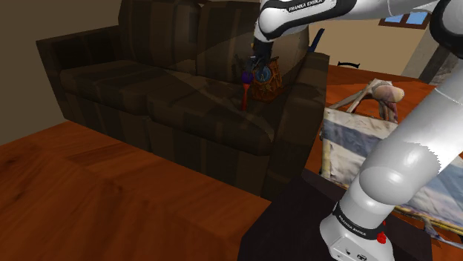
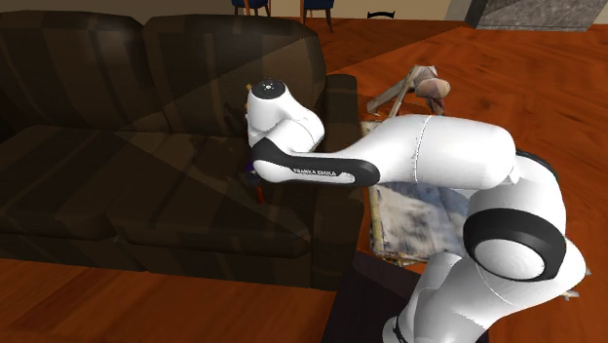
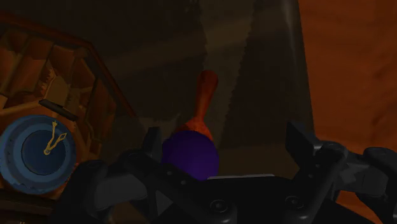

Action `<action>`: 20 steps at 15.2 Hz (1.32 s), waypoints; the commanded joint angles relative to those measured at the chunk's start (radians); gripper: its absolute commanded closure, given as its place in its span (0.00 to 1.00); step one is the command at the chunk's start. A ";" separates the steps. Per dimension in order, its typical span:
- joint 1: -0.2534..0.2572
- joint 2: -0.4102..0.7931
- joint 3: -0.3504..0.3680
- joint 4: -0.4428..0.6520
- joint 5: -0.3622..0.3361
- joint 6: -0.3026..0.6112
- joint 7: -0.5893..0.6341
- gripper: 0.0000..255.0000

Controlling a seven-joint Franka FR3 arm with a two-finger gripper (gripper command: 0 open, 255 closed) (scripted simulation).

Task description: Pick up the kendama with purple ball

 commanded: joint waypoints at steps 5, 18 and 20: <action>-0.017 0.158 -0.024 0.151 -0.002 0.054 -0.043 0.00; -0.020 0.170 -0.026 0.077 -0.010 0.140 -0.031 1.00; -0.019 0.171 -0.026 0.078 -0.010 0.139 -0.031 1.00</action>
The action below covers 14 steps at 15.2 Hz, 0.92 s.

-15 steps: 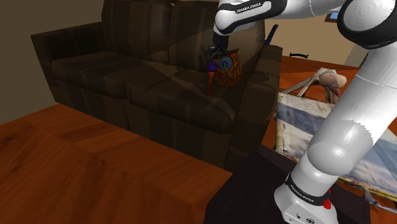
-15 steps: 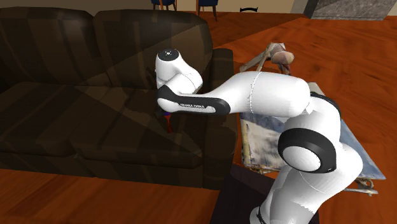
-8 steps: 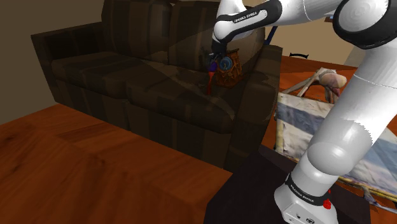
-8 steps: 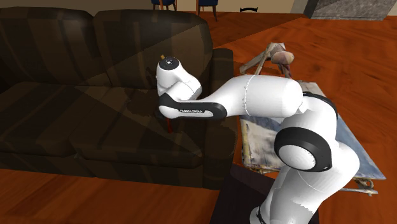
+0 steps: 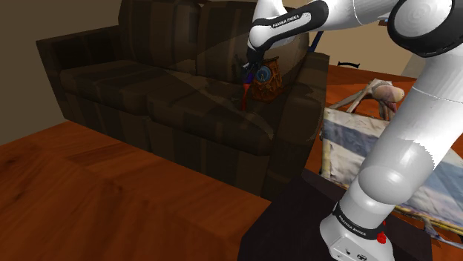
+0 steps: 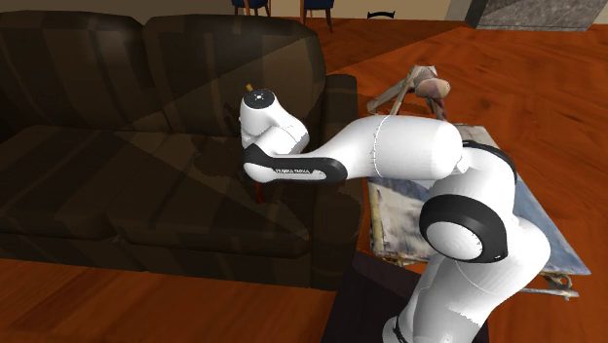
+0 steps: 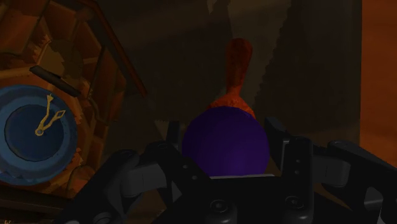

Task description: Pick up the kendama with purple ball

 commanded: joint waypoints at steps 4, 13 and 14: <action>0.001 -0.003 0.001 0.009 0.000 -0.013 -0.001 1.00; 0.003 -0.014 0.003 0.117 0.011 -0.131 -0.020 1.00; 0.003 -0.014 0.003 0.130 0.013 -0.144 -0.022 1.00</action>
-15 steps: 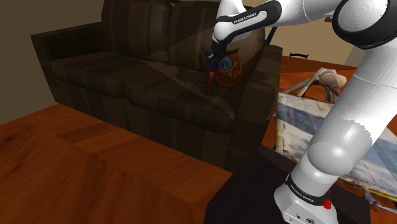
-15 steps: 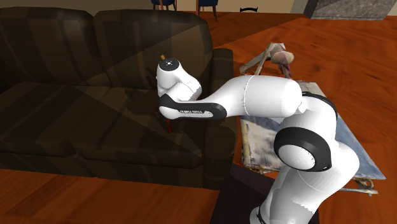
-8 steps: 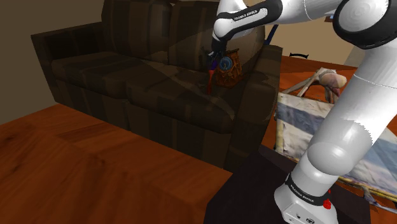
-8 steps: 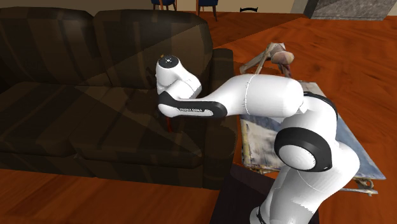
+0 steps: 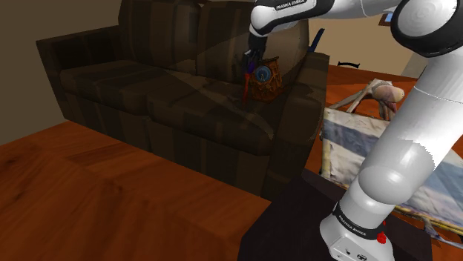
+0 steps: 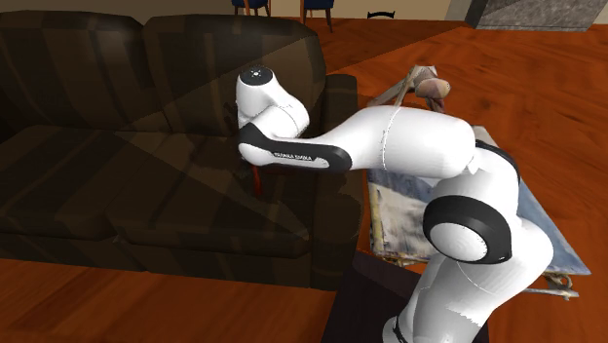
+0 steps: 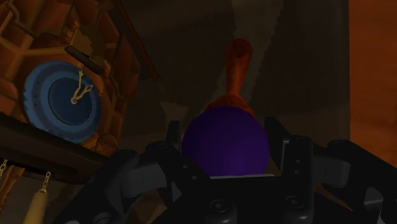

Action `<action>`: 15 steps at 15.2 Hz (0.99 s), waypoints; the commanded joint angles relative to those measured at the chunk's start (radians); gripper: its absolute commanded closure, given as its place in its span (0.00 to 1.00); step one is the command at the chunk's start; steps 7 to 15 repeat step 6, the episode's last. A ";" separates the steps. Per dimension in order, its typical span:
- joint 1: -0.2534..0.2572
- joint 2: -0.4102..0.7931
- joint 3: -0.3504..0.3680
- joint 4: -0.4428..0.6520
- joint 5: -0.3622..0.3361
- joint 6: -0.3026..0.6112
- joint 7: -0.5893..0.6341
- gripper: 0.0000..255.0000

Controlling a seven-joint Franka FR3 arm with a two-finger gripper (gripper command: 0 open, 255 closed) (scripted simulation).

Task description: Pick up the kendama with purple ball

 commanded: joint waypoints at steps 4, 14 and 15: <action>0.002 0.002 0.002 0.069 0.005 -0.067 -0.009 1.00; 0.002 0.002 0.002 0.071 0.005 -0.069 -0.009 1.00; 0.002 0.002 0.002 0.071 0.005 -0.069 -0.009 1.00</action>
